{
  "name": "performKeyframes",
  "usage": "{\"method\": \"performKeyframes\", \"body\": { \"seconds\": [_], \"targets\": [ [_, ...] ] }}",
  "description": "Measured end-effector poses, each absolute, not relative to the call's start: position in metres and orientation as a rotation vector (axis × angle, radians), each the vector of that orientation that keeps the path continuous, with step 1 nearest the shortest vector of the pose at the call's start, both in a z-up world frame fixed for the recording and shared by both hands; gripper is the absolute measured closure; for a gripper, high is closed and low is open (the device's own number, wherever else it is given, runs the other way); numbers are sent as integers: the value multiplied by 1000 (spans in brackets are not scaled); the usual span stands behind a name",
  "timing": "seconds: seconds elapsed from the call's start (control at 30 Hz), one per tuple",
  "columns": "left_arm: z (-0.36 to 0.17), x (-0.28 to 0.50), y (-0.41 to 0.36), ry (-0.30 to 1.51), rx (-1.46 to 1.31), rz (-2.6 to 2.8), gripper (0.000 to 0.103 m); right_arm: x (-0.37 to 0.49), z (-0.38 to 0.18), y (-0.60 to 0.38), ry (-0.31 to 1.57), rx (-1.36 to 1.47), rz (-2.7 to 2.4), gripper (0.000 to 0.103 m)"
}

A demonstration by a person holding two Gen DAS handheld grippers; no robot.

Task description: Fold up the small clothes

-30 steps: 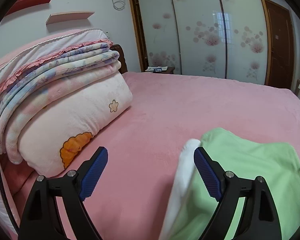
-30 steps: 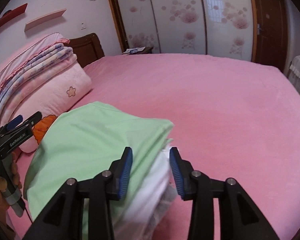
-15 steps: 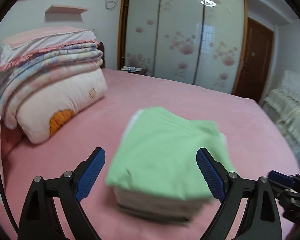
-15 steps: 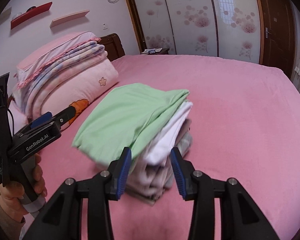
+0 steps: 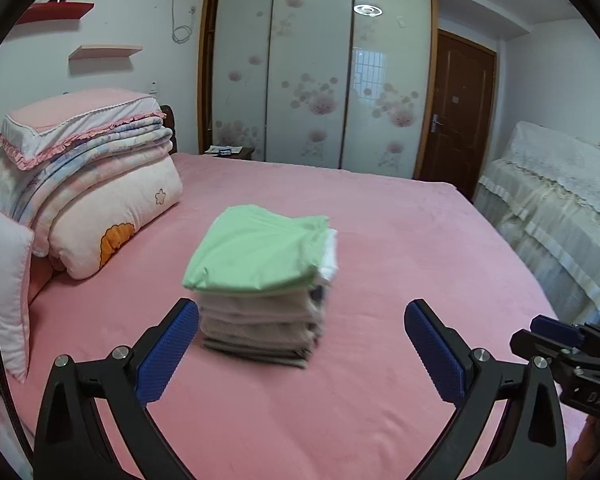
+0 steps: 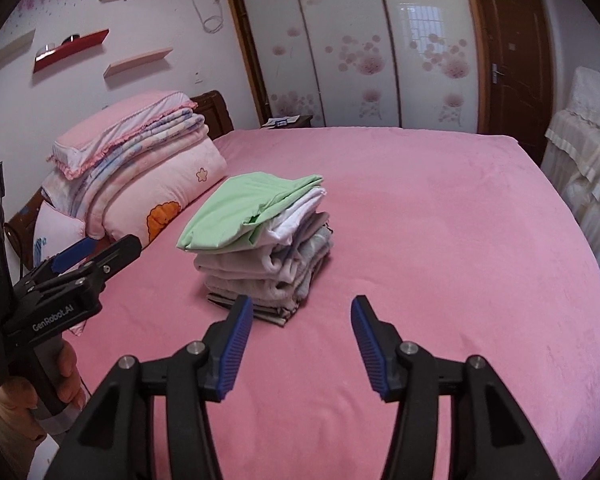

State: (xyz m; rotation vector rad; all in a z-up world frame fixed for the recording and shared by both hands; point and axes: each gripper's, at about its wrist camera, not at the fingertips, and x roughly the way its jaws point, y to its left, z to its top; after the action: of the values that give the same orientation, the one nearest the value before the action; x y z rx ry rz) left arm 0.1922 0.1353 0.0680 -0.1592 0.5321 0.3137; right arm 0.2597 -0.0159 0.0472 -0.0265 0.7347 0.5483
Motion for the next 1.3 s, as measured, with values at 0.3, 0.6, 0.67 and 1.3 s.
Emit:
{"method": "performKeyframes", "body": {
  "seconds": [0.3,0.6,0.67,1.3],
  "targets": [
    [71,106,51,559,-238,249,1,151,64,-108,674,1,438,34],
    [43,55,-25,656,-225,197,1,80,44,-173,699,33,330,31],
    [40,46,-34,659,-213,203,1,69,38,-185,707,54,291,31],
    [21,8,-59,707,-154,311,1,24,4,-194,755,52,212,31]
  ]
}}
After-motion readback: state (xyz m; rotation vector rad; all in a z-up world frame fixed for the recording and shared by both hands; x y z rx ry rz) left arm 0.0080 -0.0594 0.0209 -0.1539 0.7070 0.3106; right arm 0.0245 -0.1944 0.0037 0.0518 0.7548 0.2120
